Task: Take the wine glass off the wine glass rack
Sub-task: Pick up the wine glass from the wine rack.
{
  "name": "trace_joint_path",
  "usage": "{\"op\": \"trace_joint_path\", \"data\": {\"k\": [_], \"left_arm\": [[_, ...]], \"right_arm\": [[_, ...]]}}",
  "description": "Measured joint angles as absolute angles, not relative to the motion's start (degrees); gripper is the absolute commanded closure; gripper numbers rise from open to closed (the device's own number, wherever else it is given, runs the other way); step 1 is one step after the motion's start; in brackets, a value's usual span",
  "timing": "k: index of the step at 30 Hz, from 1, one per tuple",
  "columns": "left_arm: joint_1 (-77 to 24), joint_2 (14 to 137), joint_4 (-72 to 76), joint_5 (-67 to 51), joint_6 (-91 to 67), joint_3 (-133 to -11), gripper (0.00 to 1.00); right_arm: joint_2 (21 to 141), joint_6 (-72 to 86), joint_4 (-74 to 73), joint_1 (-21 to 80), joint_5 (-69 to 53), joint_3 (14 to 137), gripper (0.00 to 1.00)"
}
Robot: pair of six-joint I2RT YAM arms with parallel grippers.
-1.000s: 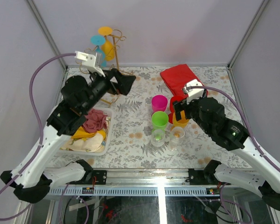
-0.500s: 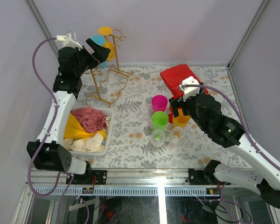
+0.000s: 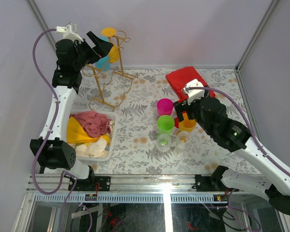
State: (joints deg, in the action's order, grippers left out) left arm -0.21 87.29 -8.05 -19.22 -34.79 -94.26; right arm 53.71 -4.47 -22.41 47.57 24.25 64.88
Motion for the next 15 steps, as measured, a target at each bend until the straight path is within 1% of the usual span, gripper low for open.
{"op": "trace_joint_path", "data": {"k": [10,15], "left_arm": [[-0.25,87.5,-21.41,-22.33,-26.63,-95.07,0.05],[-1.63,89.36,-27.97,-22.79,-21.98,-99.57,0.05]], "right_arm": [[54.52,-4.29,-22.41,47.57,22.96,64.88,0.03],[54.5,-3.42,-22.41,47.57,22.85,64.88,0.03]]}}
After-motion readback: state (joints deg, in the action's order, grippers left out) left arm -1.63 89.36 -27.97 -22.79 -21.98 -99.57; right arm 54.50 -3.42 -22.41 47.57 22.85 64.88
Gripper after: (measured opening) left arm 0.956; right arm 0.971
